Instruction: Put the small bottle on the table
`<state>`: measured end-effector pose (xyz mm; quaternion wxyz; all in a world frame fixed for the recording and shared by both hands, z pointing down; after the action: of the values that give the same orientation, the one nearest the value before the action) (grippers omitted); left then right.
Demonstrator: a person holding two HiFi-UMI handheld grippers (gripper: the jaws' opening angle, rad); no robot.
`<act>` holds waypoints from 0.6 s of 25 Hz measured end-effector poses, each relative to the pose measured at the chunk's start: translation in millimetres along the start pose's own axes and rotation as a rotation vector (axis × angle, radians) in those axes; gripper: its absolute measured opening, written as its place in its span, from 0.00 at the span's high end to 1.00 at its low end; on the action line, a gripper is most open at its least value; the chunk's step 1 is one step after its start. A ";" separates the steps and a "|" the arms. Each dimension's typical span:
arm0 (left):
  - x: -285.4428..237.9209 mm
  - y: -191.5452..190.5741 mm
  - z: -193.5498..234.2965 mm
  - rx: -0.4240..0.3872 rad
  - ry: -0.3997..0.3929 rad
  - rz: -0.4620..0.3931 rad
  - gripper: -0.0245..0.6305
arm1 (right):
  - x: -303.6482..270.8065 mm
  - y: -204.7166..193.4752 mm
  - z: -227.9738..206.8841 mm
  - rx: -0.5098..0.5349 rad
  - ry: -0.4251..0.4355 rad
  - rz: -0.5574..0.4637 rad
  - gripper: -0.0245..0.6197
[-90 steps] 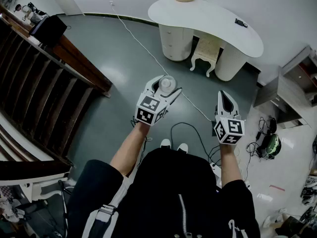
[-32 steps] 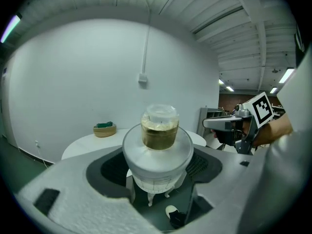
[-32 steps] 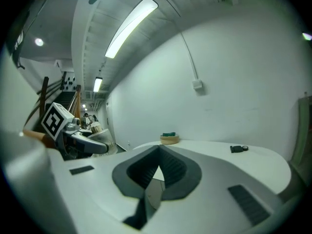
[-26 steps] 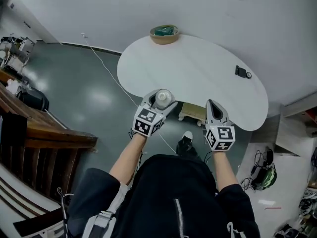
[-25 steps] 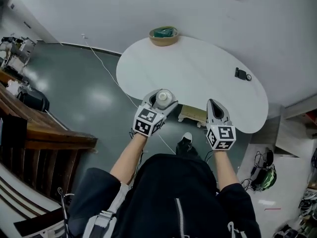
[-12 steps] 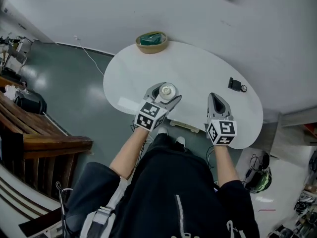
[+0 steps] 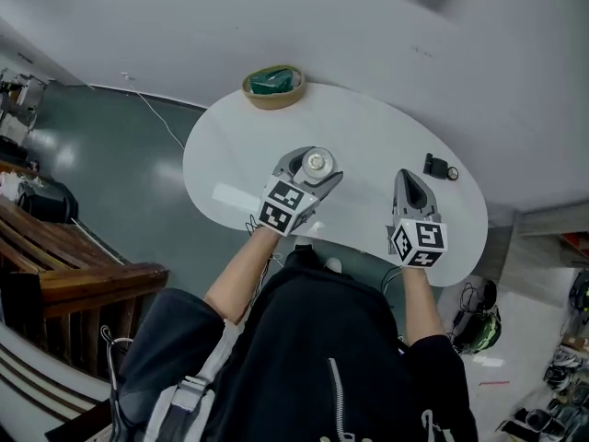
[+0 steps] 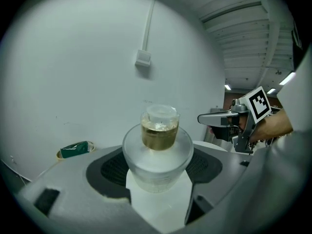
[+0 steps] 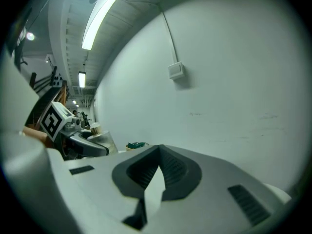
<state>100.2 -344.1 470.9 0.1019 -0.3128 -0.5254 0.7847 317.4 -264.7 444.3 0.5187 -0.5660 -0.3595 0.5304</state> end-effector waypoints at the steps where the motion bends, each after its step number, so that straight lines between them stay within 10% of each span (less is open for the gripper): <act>1: 0.4 0.1 7.3 0.005 0.006 0.000 0.45 | -7.4 0.6 3.7 0.000 0.009 0.003 0.96; 15: 70.2 -34.8 117.0 0.116 0.226 0.007 0.45 | -108.0 11.2 92.8 0.035 0.239 0.030 0.96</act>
<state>-30.6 -383.9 504.3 0.1753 -0.3947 -0.4632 0.7739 206.1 -351.3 467.3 0.5598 -0.6212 -0.2772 0.4731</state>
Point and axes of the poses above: the fingertips, and each gripper's own axes: x backward along the fingers, z to its left, y out of its top, the point moved 7 cm from there along x, backward along the fingers, and after that the axes turned 11 degrees about x, right-handed, at the moved point
